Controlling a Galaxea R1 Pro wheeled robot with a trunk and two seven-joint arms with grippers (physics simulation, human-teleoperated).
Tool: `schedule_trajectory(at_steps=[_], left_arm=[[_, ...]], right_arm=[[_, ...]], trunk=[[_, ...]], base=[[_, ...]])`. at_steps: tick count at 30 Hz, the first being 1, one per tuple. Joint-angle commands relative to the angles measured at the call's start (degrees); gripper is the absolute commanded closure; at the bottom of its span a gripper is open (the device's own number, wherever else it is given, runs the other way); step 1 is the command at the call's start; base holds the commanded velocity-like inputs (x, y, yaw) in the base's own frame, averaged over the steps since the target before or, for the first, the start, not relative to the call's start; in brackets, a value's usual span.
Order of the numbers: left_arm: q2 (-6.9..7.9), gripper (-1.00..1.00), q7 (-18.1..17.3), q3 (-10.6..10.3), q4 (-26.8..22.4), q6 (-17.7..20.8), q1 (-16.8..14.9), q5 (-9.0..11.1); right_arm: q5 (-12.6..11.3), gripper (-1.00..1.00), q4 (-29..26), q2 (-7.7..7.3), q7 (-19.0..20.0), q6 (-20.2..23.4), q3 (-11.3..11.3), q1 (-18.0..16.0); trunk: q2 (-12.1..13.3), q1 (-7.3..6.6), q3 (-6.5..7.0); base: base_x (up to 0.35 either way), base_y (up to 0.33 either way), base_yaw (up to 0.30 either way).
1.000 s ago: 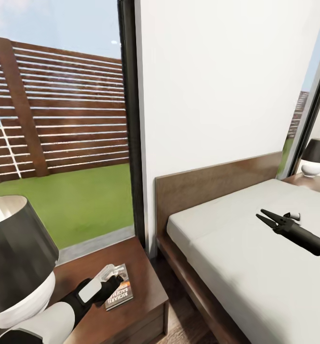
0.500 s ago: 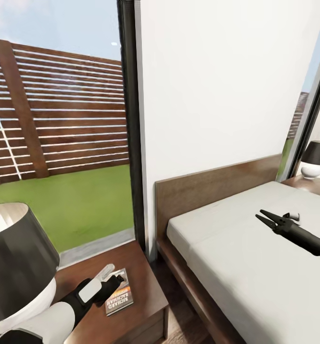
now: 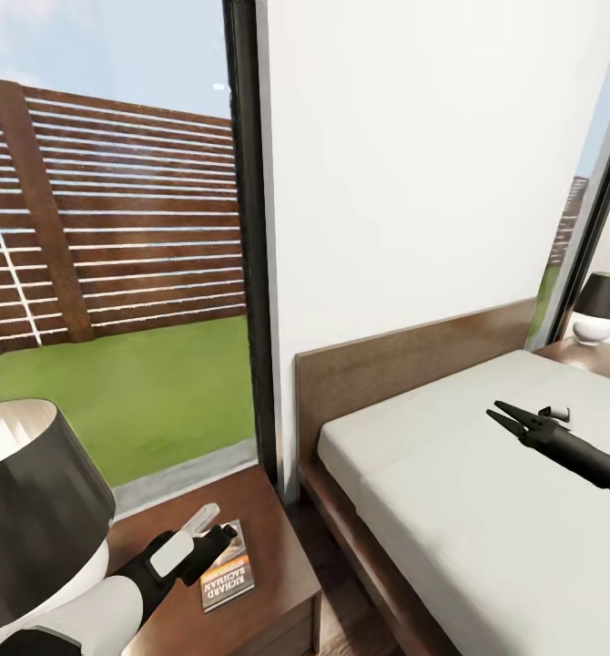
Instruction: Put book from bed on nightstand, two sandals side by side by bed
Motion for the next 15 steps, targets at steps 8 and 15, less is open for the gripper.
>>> schedule_trajectory(at_steps=[8, 15], left_arm=[[-0.02, -1.0, 0.37, -0.46, -0.19, 0.08, 0.0, 0.6], [-0.1, -1.0, 0.36, -0.48, -0.24, 0.02, 0.0, 0.61]], right_arm=[[-0.6, -1.0, 0.11, 0.17, 0.09, 0.58, 0.48, -0.05], [-0.78, -1.0, 1.18, 1.23, 0.09, 0.41, 0.36, -0.05]], trunk=[[3.19, -1.77, 1.38], [6.0, -3.31, 2.63]], base=[[0.0, 0.0, 0.0], [0.0, 0.0, 0.0]])
